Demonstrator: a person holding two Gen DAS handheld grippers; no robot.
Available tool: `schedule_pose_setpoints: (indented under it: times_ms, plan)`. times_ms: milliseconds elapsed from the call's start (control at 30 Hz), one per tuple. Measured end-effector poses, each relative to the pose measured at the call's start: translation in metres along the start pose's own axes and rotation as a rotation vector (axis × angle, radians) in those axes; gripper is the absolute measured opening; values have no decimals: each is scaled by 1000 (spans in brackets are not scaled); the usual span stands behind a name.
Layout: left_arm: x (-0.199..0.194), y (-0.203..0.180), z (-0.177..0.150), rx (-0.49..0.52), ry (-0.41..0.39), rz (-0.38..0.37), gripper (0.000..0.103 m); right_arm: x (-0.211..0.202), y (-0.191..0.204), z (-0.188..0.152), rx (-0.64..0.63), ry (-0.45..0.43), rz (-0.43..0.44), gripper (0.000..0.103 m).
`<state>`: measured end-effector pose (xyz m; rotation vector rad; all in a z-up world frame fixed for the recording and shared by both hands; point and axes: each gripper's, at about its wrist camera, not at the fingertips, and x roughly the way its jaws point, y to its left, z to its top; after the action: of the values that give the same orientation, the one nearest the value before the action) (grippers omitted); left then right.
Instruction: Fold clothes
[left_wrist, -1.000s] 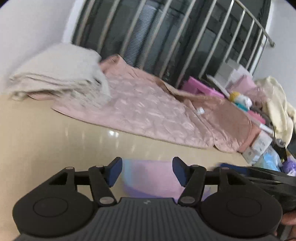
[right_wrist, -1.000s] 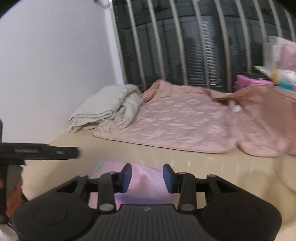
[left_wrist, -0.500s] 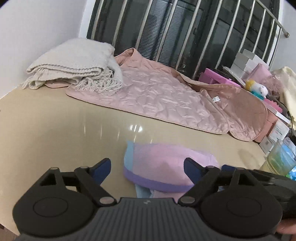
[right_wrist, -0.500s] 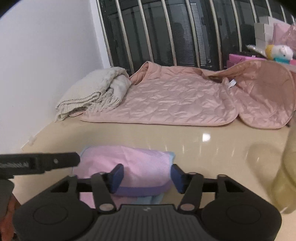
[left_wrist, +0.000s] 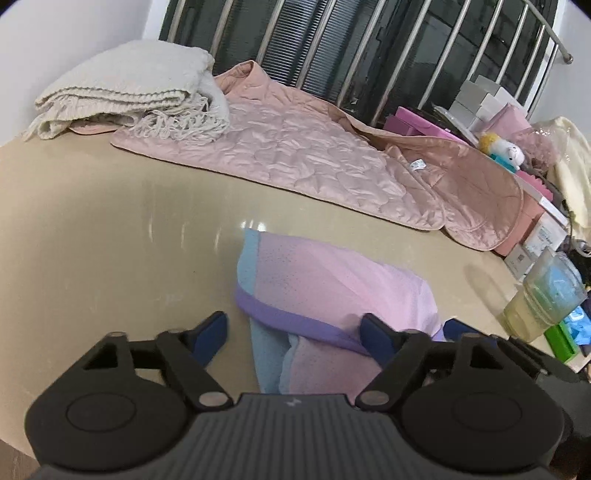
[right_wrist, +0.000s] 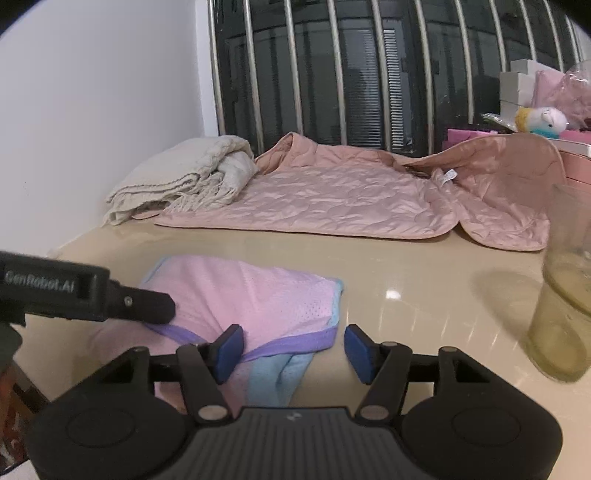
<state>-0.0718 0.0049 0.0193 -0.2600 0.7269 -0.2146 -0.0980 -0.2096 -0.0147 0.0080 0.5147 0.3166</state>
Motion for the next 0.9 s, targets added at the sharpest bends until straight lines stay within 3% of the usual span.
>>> schedule_pose_setpoints:
  times_ms: [200, 267, 333, 433, 667, 900]
  plan:
    - [5, 5, -2, -47, 27, -118, 33, -2, 6, -4, -8, -19, -27, 59]
    - [6, 7, -4, -64, 34, -139, 28, -3, 9, -7, -15, -33, -12, 48]
    - [5, 10, -4, -79, 41, -157, 25, -5, 15, -7, -25, -36, 5, 17]
    - [4, 15, -6, -122, 36, -171, 18, -6, 25, -8, -45, -42, 18, 10]
    - [-11, 5, 13, -73, -53, -188, 13, -16, 15, 7, 42, -71, 47, 6]
    - [-13, -17, 62, 5, -152, -216, 11, -20, 15, 48, -15, -145, 21, 6]
